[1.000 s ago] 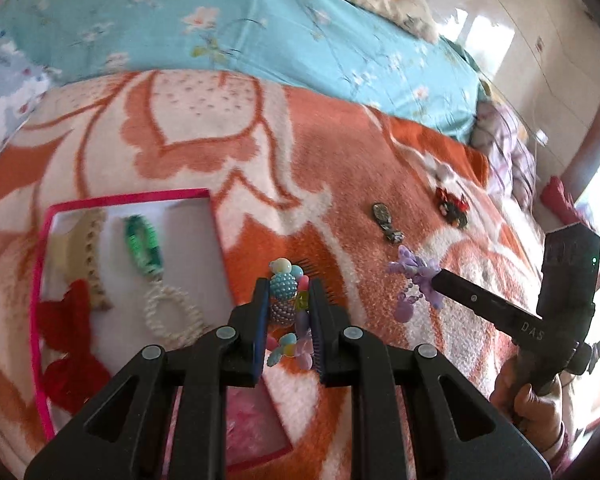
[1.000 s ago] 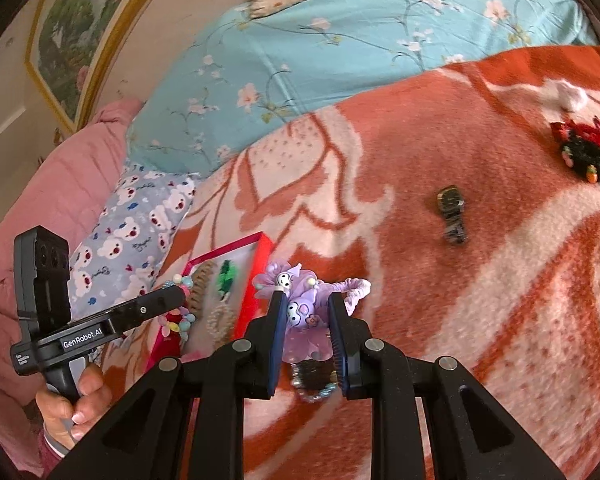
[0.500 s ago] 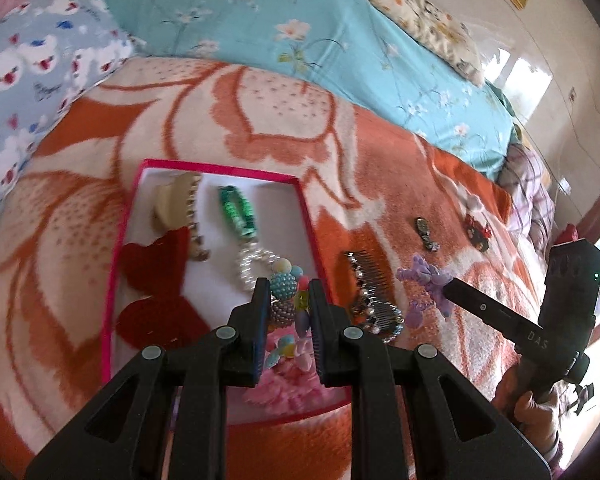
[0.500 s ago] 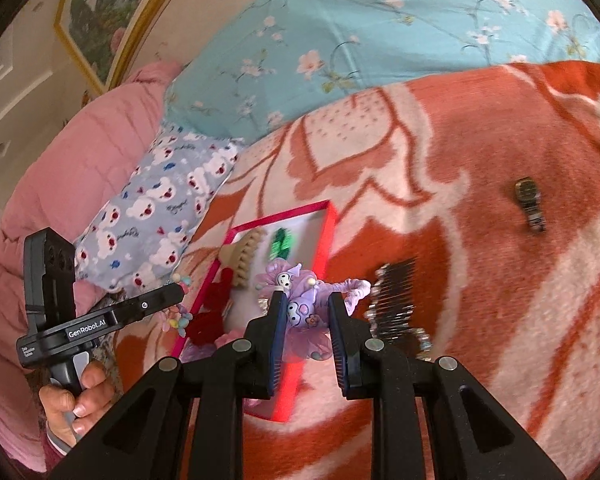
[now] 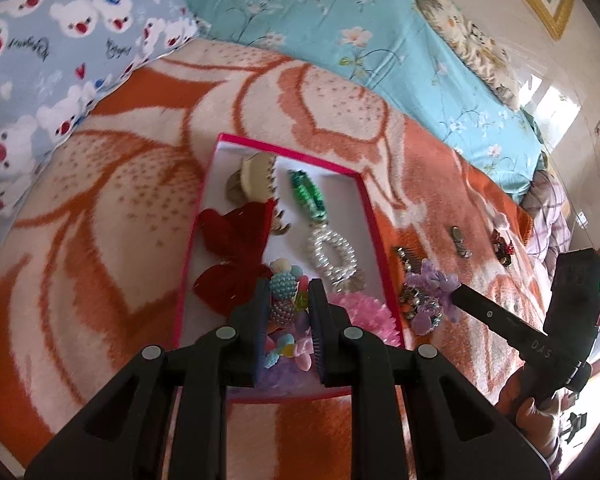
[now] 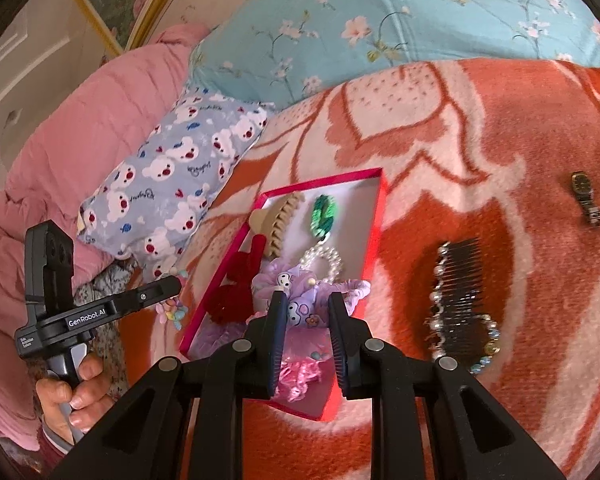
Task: Organize jewelry
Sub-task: 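Carry the bead bracelet and purple charm into the white box and open both grippers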
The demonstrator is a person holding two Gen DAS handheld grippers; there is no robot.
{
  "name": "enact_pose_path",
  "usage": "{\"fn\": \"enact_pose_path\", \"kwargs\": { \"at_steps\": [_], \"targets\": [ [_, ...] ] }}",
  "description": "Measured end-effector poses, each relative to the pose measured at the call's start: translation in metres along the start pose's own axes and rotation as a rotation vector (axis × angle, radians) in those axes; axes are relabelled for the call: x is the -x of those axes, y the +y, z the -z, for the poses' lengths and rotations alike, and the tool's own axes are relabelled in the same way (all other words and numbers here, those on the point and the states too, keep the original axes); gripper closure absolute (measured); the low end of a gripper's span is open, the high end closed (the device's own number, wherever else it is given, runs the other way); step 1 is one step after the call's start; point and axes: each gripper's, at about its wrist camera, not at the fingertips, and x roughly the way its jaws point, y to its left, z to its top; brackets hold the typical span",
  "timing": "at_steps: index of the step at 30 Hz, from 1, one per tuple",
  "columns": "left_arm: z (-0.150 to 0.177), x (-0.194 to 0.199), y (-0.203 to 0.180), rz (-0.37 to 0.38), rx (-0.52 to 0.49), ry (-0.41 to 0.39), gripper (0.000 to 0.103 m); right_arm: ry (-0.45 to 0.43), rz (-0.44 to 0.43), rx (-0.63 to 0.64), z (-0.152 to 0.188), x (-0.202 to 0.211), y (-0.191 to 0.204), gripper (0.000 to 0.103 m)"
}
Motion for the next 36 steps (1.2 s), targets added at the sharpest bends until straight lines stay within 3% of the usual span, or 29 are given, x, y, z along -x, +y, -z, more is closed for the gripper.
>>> {"fn": "enact_pose_path", "kwargs": {
  "at_steps": [16,34,36],
  "targets": [
    [0.017,-0.030,0.037,-0.052,0.060,0.072,0.087,0.077,0.046,0.049,0.002,-0.054,0.007,0.082],
    [0.018,-0.053,0.042,-0.081,0.065,0.106,0.086,0.156,0.078,0.097,0.002,-0.102,0.005,0.082],
    [0.019,-0.053,0.041,-0.083,0.059,0.100,0.086,0.159,0.075,0.095,0.002,-0.102,0.005,0.078]
  ]
}}
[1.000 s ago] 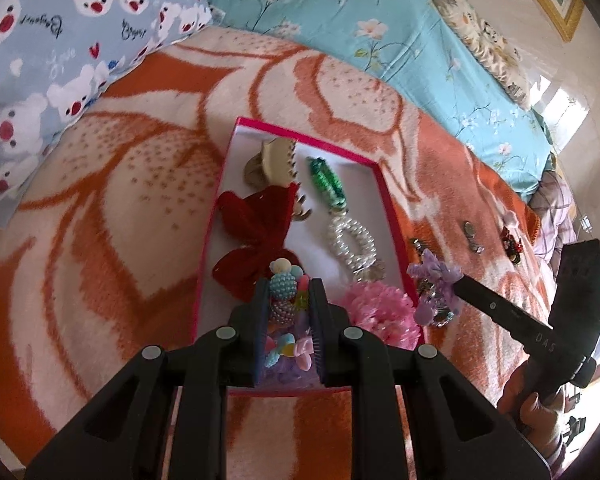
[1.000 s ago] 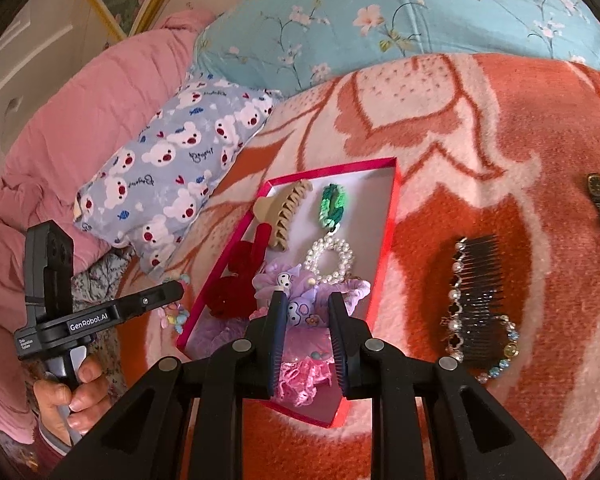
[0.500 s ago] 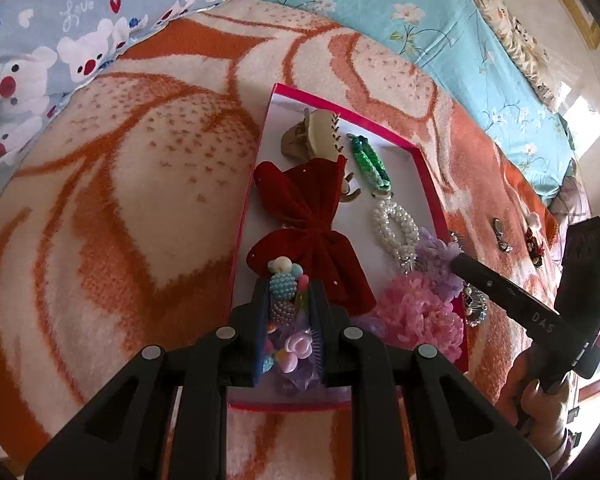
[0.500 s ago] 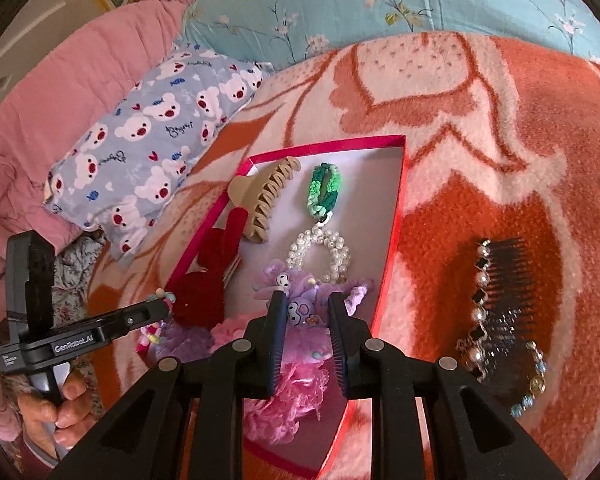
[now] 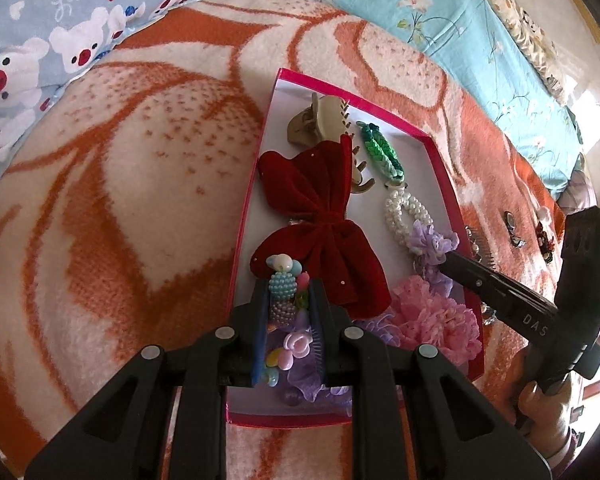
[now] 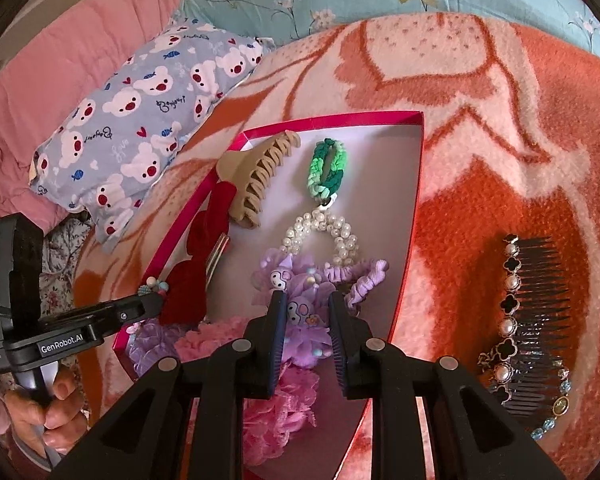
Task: Organize jewelry
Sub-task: 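Carry the bead bracelet and purple charm into the white box and open both grippers, then move both grippers back to the pile toward the black comb and crystal bracelet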
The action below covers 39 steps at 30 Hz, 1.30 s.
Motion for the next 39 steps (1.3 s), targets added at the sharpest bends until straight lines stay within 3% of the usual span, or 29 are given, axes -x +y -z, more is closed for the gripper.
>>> {"fn": "enact_pose_path", "kwargs": {
  "at_steps": [4,7,11,24,39],
  "targets": [
    [0.000,0.000,-0.001,-0.009,-0.003,0.005,0.085,-0.001,-0.001,-0.007,0.000,0.001,0.000,0.076],
    [0.000,0.002,-0.003,0.000,-0.003,0.006,0.078,-0.001,-0.003,-0.018,0.000,0.002,-0.001,0.070],
    [0.000,0.009,-0.010,-0.017,-0.028,-0.012,0.053,-0.006,-0.006,-0.024,0.000,0.007,-0.001,0.065],
    [0.001,0.028,-0.012,-0.015,-0.029,-0.038,0.053,-0.054,-0.020,-0.050,0.001,0.037,-0.008,0.054],
    [0.008,0.038,-0.051,0.043,-0.097,-0.041,0.053,-0.146,0.067,-0.191,0.017,0.098,-0.072,0.052]
  ]
}}
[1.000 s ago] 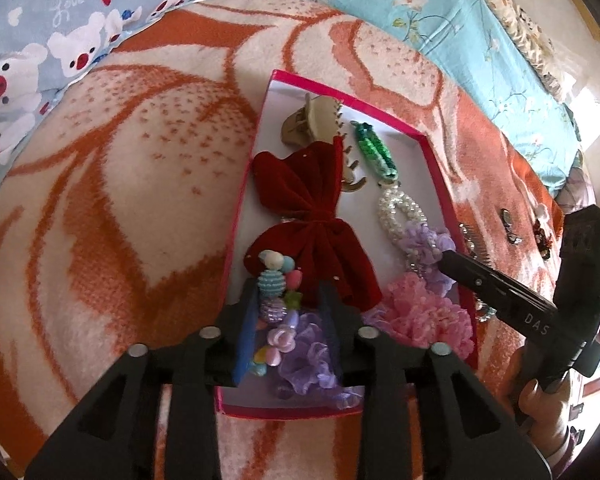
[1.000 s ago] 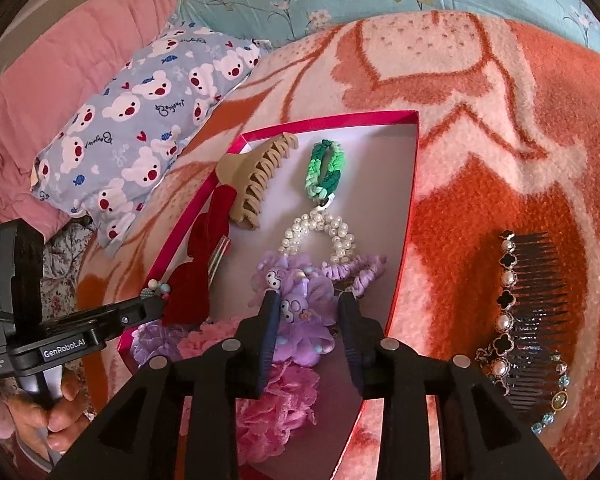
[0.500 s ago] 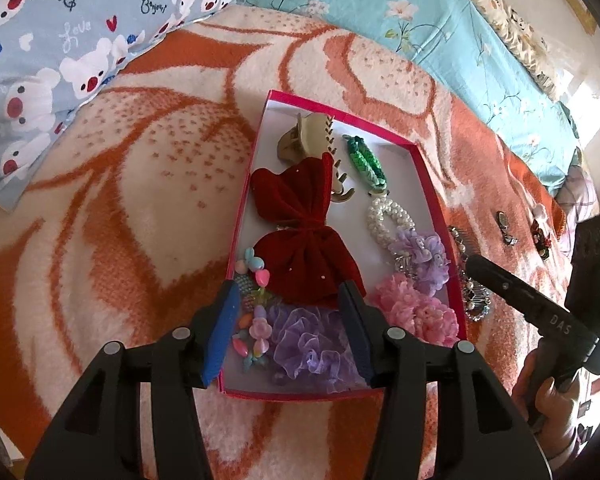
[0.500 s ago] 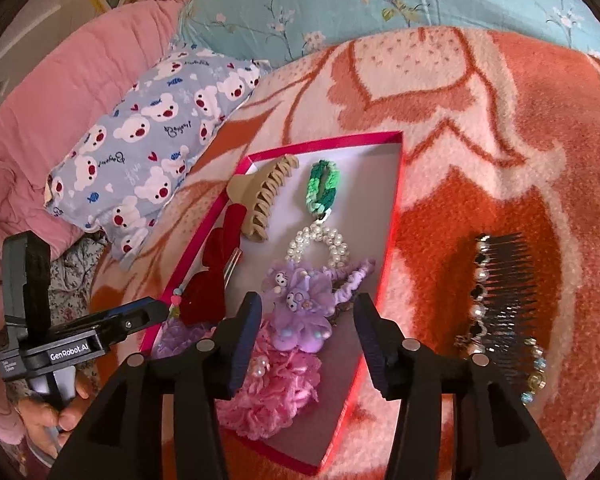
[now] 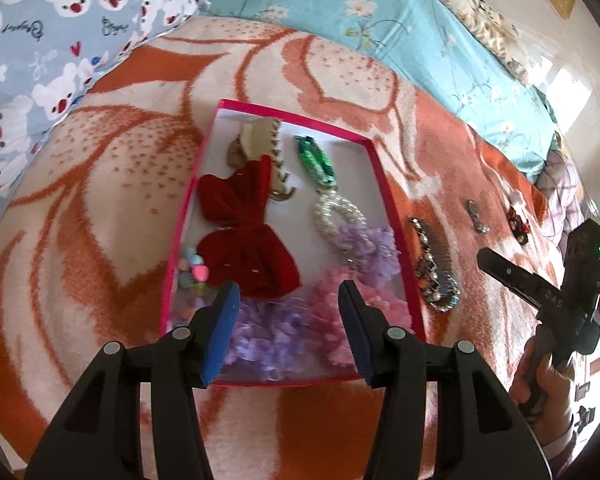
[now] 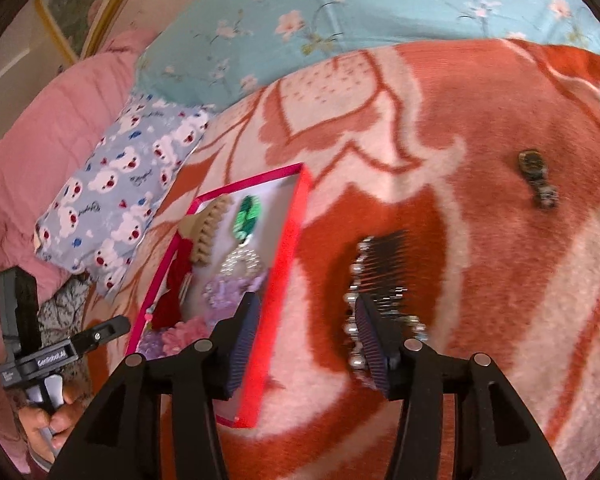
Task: Organize jewelry
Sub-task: 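Move both grippers back to the pile toward the black comb and crystal bracelet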
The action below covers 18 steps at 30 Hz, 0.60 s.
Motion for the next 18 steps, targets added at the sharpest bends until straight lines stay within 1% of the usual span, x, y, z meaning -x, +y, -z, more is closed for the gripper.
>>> {"fn": "enact_pose_path", "kwargs": {
  "at_steps": [6,9,13,18],
  "targets": [
    [0.003,-0.001,-0.023,0.028,-0.042,0.011,0.053,-0.017,0.017,-0.037,0.001,0.011,-0.021,0.051],
    [0.005,-0.004,-0.036,0.040,-0.067,0.022,0.053,-0.013,0.013,-0.061,0.000,0.009,-0.031,0.050],
    [0.008,-0.007,-0.048,0.052,-0.087,0.037,0.053,0.017,0.011,-0.081,-0.002,-0.007,-0.042,0.050],
    [0.009,-0.013,-0.061,0.062,-0.112,0.053,0.053,0.076,0.009,-0.103,-0.006,-0.039,-0.054,0.049]
  ]
}}
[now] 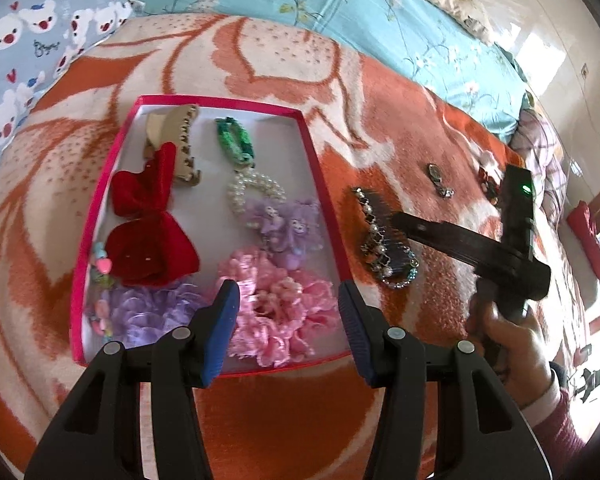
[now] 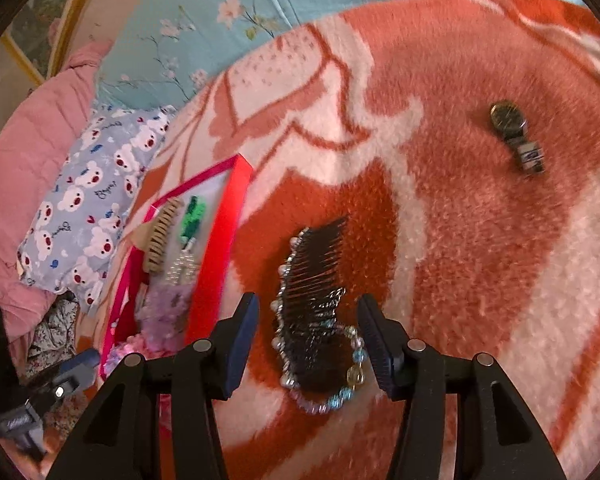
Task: Organize jewelry
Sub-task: 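Move both grippers back to the pile toward the black comb and crystal bracelet, then grasp the crystal bead bracelet with the left gripper while the right grasps the black pearl comb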
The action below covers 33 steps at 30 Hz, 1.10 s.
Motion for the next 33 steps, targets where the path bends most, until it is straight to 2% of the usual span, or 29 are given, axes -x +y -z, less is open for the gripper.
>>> {"fn": "enact_pose_path", "kwargs": {
  "at_steps": [4,5,7,8,12,16,24,28,31,33],
  "targets": [
    [-0.001,-0.006,-0.007,0.004,-0.007,0.010,0.053,0.036,-0.017,-0.004,-0.005,-0.018,0.001,0.050],
    [-0.002,-0.007,-0.009,0.007,-0.010,0.013,0.053,0.037,-0.023,0.006,-0.006,-0.020,0.003,0.055],
    [-0.003,-0.010,-0.013,0.008,-0.017,0.017,0.053,0.031,-0.015,0.032,-0.007,-0.021,0.009,0.091],
    [-0.004,-0.012,-0.017,0.011,-0.023,0.019,0.053,0.032,-0.015,0.038,-0.008,-0.021,0.010,0.100],
    [-0.006,-0.018,-0.034,0.029,-0.058,0.029,0.053,0.019,-0.050,0.041,-0.008,-0.015,0.014,0.102],
    [-0.007,-0.029,-0.062,0.055,-0.119,0.048,0.053,-0.031,-0.085,-0.003,-0.007,0.008,0.005,0.102],
    [-0.003,-0.071,-0.116,0.115,-0.215,0.123,0.053,-0.150,-0.038,-0.069,-0.007,0.068,-0.031,0.102],
    [-0.004,-0.098,-0.136,0.103,-0.264,0.159,0.055,-0.189,-0.023,-0.095,-0.004,0.092,-0.047,0.102],
    [-0.004,-0.116,-0.140,0.078,-0.273,0.190,0.063,-0.208,-0.019,-0.108,-0.002,0.104,-0.055,0.102],
    [-0.003,-0.126,-0.142,0.077,-0.279,0.213,0.080,-0.215,-0.018,-0.112,-0.001,0.109,-0.057,0.102]
  ]
}}
